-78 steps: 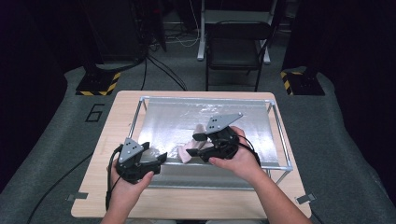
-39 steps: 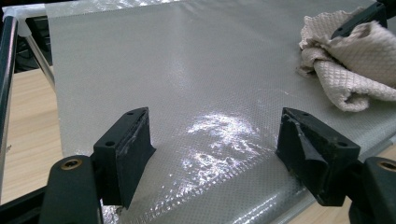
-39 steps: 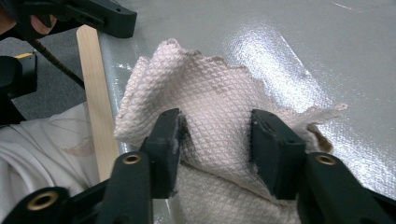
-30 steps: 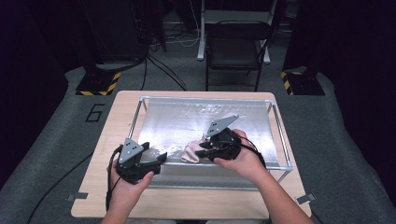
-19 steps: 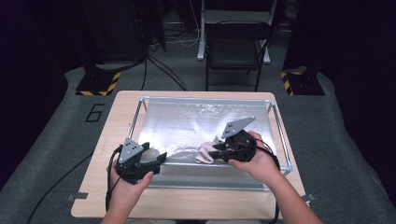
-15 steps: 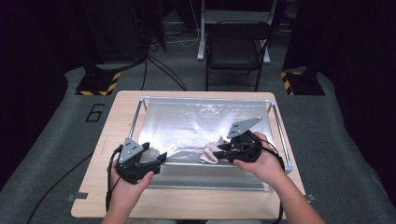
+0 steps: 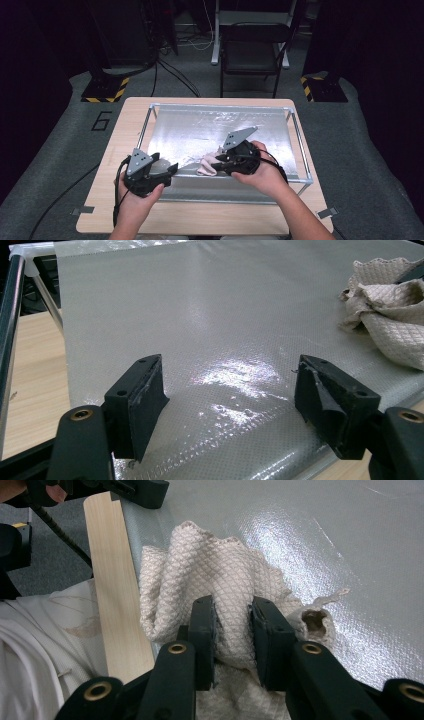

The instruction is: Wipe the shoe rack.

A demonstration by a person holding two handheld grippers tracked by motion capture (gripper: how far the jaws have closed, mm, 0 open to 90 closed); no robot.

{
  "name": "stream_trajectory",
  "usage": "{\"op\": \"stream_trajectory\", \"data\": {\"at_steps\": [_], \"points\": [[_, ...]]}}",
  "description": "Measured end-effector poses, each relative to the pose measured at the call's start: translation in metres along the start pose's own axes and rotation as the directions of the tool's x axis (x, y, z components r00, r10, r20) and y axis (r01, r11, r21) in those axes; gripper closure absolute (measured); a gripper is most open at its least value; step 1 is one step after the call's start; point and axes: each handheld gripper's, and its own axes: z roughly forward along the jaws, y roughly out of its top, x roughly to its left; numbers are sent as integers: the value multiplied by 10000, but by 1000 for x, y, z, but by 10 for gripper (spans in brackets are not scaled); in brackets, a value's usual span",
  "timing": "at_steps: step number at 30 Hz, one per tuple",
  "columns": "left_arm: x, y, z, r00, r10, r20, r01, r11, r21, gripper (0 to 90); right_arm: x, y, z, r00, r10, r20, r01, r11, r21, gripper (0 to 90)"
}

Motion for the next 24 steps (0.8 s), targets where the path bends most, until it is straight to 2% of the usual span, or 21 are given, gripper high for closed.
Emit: {"op": "stream_trajectory", "data": {"at_steps": [2,3,6,11,15,16,20,21,24], "points": [[0,0,0,10000,-2,-4,2,10000,16,278,0,-2,-2,10000,-29,23,28,10000,19,729],[0,0,0,10000,-17,-14,17,10000,-9,278,-1,-5,-3,9999,62,160,-59,9999,-151,729],[0,0,0,10000,-12,-11,12,10000,-8,279,-5,-12,-11,9995,176,280,-175,9998,-47,729],[1,0,0,10000,2,-12,-2,10000,5,294,-14,-32,-32,9961,562,684,-570,9983,106,730],[1,0,0,10000,16,-22,-16,10000,-16,294,-20,-43,-45,9937,649,919,-669,9976,191,729],[1,0,0,10000,12,-20,-12,10000,-16,295,-20,-44,-46,9918,824,980,-838,9964,103,729],[1,0,0,10000,-2,-23,2,10000,10,296,-19,-44,-45,9898,961,1048,-976,9952,92,728],[1,0,0,10000,20,-36,-20,10000,9,295,-20,-43,-43,9909,806,1077,-822,9966,103,728],[0,0,0,9999,54,-96,-53,10000,28,295,-17,-38,-37,9895,891,1137,-899,9960,11,728]]}}
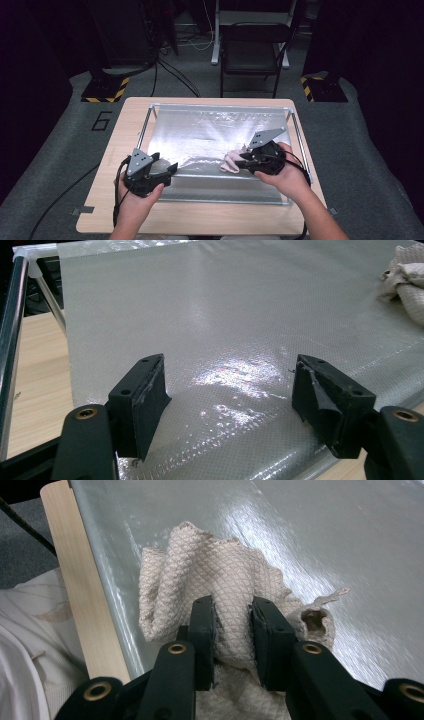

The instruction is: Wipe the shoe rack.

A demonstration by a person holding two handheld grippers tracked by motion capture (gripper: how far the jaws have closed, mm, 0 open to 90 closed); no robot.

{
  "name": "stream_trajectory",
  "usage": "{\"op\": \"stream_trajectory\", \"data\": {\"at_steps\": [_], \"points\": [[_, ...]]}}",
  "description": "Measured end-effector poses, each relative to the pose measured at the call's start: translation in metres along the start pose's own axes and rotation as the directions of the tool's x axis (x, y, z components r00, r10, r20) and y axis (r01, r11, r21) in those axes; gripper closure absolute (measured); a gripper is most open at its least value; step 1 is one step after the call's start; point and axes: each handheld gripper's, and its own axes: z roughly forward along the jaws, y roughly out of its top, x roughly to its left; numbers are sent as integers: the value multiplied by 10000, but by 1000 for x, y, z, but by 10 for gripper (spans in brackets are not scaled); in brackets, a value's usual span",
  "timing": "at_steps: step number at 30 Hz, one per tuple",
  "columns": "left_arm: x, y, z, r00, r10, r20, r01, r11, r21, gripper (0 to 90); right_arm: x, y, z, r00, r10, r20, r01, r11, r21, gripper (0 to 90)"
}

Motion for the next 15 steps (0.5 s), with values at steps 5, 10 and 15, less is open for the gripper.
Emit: {"op": "stream_trajectory", "data": {"at_steps": [5,10,15], "points": [[0,1,0,10000,24,-6,-24,10000,35,295,8,14,16,9997,-198,-147,197,9998,-31,724],[0,0,0,10000,-19,9,19,10000,-25,295,14,27,28,9988,-453,-177,452,9990,-43,723],[1,0,0,10000,-9,26,9,10000,-22,295,9,23,25,9992,-328,-225,327,9995,-42,723]]}}
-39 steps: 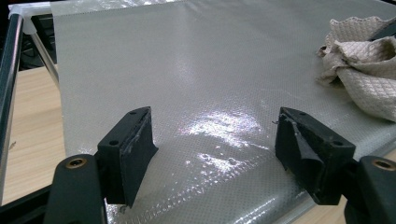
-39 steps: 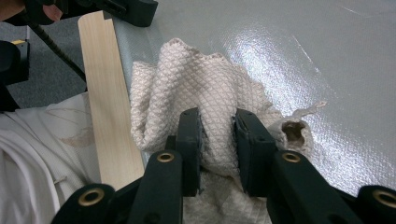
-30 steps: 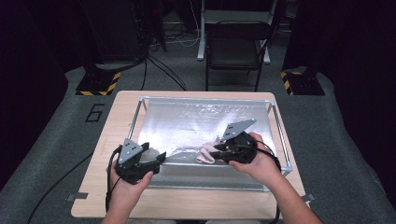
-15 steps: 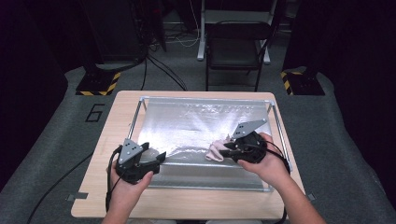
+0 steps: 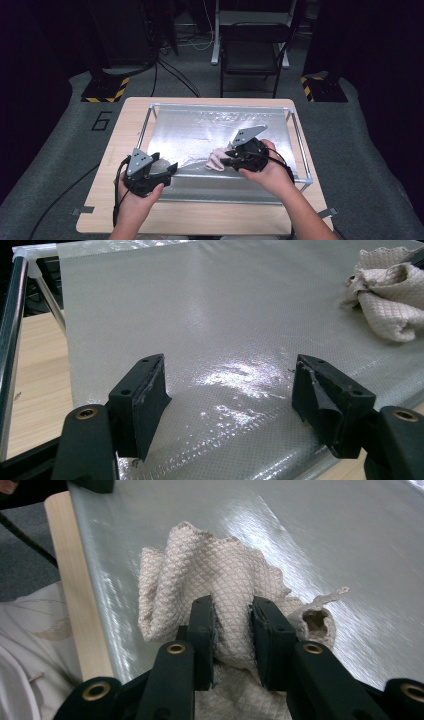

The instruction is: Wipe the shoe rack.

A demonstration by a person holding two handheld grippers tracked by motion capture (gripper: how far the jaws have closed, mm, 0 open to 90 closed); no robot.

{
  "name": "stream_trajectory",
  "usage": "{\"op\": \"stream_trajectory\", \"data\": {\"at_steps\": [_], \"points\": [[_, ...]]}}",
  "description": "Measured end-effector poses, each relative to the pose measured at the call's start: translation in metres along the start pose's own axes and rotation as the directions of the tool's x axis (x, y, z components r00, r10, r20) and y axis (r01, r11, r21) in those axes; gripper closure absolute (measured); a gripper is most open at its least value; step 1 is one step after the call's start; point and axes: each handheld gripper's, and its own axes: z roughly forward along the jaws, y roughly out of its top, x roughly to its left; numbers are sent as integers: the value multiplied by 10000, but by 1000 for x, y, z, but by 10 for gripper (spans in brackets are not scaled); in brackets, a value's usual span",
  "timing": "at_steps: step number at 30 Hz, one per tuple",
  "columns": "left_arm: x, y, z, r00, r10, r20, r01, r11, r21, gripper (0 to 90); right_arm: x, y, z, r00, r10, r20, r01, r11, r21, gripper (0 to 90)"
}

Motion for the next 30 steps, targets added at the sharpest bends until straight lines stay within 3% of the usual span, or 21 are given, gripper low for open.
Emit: {"op": "stream_trajectory", "data": {"at_steps": [8,16,18,19,20,22,30], "points": [[0,0,0,10000,15,-6,-15,10000,-9,296,-17,-24,-24,9968,506,613,-510,9987,57,723],[0,-1,-1,10000,-19,-19,19,10000,-46,297,-29,-44,-47,9921,958,814,-970,9952,100,723],[1,-1,0,10000,-22,-22,22,10000,-35,297,-27,-44,-45,9898,1075,939,-1079,9942,-9,722],[0,-1,0,10000,-27,-26,27,10000,-38,297,-28,-42,-43,9919,813,980,-818,9966,11,723],[0,-1,-1,10000,-24,-31,24,10000,-42,297,-25,-41,-42,9890,1082,1009,-1087,9941,-5,722],[0,-1,0,10000,-29,-44,28,10000,-39,297,-25,-38,-38,9910,917,973,-914,9958,-75,722],[0,0,0,10000,25,-35,-25,10000,-5,297,-10,-15,-15,9977,489,460,-486,9988,-70,720]]}}
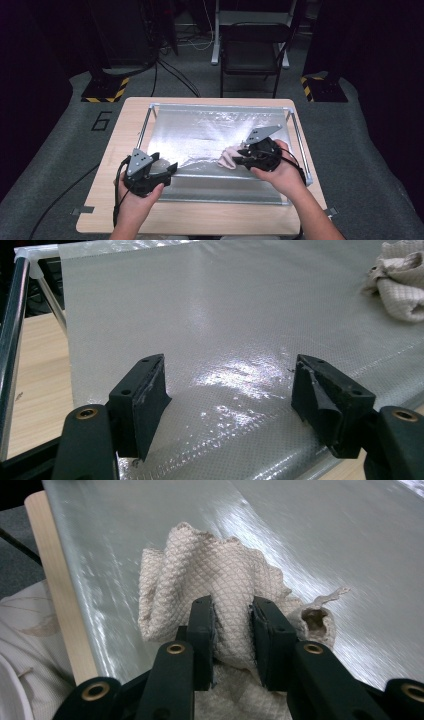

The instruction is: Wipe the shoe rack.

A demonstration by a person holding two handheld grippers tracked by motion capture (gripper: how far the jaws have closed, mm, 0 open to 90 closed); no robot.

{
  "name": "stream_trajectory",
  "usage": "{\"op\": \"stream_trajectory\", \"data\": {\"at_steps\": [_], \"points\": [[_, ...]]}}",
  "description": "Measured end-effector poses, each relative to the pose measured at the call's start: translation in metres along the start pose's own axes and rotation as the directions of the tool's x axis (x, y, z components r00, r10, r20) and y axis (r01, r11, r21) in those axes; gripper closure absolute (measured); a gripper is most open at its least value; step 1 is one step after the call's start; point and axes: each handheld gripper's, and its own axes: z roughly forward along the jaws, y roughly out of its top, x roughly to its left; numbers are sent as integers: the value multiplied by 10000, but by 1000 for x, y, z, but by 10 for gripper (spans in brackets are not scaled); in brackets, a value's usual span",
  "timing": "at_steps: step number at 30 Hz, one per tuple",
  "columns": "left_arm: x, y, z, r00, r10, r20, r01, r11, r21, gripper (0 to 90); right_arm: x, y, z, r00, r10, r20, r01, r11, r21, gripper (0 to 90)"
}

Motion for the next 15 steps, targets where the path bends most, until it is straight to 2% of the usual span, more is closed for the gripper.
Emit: {"op": "stream_trajectory", "data": {"at_steps": [3,4,5,6,7,8,9,13,15], "points": [[1,0,0,10000,-38,-22,38,10000,-8,297,5,5,5,10000,-92,-18,92,10000,-11,719],[0,0,0,10000,-34,-20,34,10000,-13,298,5,5,4,9999,-150,-80,152,9998,137,719],[0,0,0,10000,-34,-20,34,10000,-13,298,4,5,4,10000,-77,-29,77,10000,-48,719],[0,0,0,10000,-35,-30,35,10000,-37,298,3,4,3,10000,-84,-40,84,10000,50,719],[0,0,0,10000,-47,-31,47,10000,-34,298,2,3,2,10000,-2,50,2,10000,73,719],[0,0,0,10000,-44,-31,44,10000,-33,298,0,2,1,9997,-116,221,114,9999,91,719],[0,-1,0,10000,-48,-33,48,10000,-43,298,-1,1,0,9991,66,413,-69,9999,76,719],[0,-1,0,10000,-39,-37,39,10000,-47,298,-9,-7,-9,9973,362,639,-373,9992,155,719],[0,-1,0,10000,-40,-37,40,10000,-43,298,-15,-12,-13,9972,271,695,-280,9995,125,719]]}}
